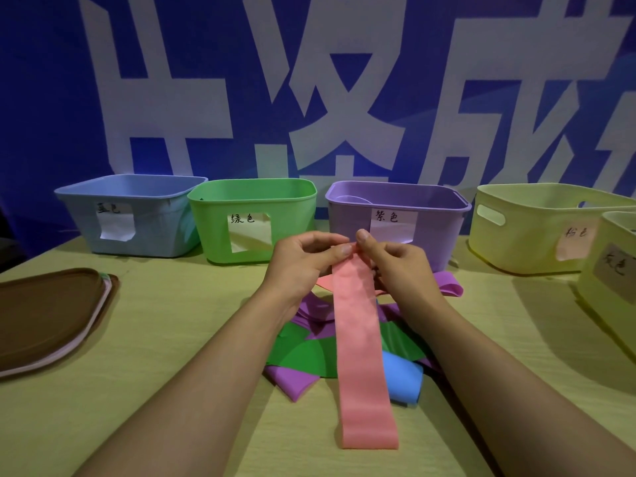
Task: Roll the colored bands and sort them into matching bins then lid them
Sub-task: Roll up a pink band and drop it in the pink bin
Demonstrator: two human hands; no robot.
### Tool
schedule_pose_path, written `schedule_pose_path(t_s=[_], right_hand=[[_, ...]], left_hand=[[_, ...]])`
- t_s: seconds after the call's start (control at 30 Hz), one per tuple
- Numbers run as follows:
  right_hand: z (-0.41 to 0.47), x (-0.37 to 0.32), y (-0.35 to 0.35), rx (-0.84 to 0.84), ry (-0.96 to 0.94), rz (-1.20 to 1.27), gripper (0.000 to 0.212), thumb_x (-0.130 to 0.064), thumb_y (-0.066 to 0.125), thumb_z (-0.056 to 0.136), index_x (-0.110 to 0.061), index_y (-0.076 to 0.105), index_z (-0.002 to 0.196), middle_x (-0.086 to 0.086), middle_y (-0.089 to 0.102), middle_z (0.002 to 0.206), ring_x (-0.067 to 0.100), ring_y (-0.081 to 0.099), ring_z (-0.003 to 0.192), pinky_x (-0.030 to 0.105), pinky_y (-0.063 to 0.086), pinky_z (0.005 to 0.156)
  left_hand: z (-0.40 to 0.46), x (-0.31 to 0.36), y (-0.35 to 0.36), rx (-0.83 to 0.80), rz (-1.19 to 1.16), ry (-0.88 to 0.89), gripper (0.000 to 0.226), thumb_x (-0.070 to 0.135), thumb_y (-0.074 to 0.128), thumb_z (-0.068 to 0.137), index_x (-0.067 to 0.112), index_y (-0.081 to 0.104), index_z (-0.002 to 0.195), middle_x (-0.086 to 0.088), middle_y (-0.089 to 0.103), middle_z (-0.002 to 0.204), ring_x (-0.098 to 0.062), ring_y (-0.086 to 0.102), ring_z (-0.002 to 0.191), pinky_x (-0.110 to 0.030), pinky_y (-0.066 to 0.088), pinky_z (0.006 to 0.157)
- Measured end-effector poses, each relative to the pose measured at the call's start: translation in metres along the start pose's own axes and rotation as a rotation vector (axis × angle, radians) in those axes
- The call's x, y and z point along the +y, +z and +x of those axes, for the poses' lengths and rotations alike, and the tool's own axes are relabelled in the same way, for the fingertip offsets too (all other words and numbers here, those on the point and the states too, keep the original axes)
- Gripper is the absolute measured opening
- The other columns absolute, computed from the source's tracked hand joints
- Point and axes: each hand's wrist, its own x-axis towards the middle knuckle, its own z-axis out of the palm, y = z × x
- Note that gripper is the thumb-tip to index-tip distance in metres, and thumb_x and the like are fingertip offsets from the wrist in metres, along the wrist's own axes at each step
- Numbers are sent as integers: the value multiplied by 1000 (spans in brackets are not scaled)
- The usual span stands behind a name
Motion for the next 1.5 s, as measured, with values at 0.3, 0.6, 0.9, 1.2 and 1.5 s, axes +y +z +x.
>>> schedule_pose_path(t_s=[0.3,0.6,0.9,1.2,1.5], right_hand=[[2,4,-2,-35,-53,-23,28,-33,70,96,-6,77,97,17,76,89,17,70,69,30,59,57],[5,6,-4,-38,-96,39,19,-23,72,95,-5,77,99,19,76,94,16,70,76,30,60,63],[5,7,-4,-56,-134,58,15,-18,73,94,-7,78,102,9,79,95,17,73,88,33,61,80],[5,8,-3,-60,-76,62,15,-25,70,96,-14,77,104,8,78,100,30,73,101,49,61,84],[4,5,-2,-22,25,11,50,-51,65,94,-3,78,94,25,74,88,25,69,71,38,61,67]], left_hand=[[-1,0,-1,-5,34,5,21,-2,82,80,6,78,98,-5,80,94,-17,76,91,-26,60,80],[-2,4,2,-19,-101,-90,14,8,77,88,4,72,101,-13,78,98,-21,76,87,-26,62,77],[-1,-3,-1,-13,25,-115,26,27,77,90,2,79,97,-18,78,96,-27,75,87,-33,60,77],[-1,1,-1,12,33,-57,13,12,79,86,6,79,97,-11,80,93,-22,77,85,-28,60,73],[-3,2,0,4,21,-25,19,1,82,80,1,78,98,-11,80,93,-20,77,86,-26,61,75]])
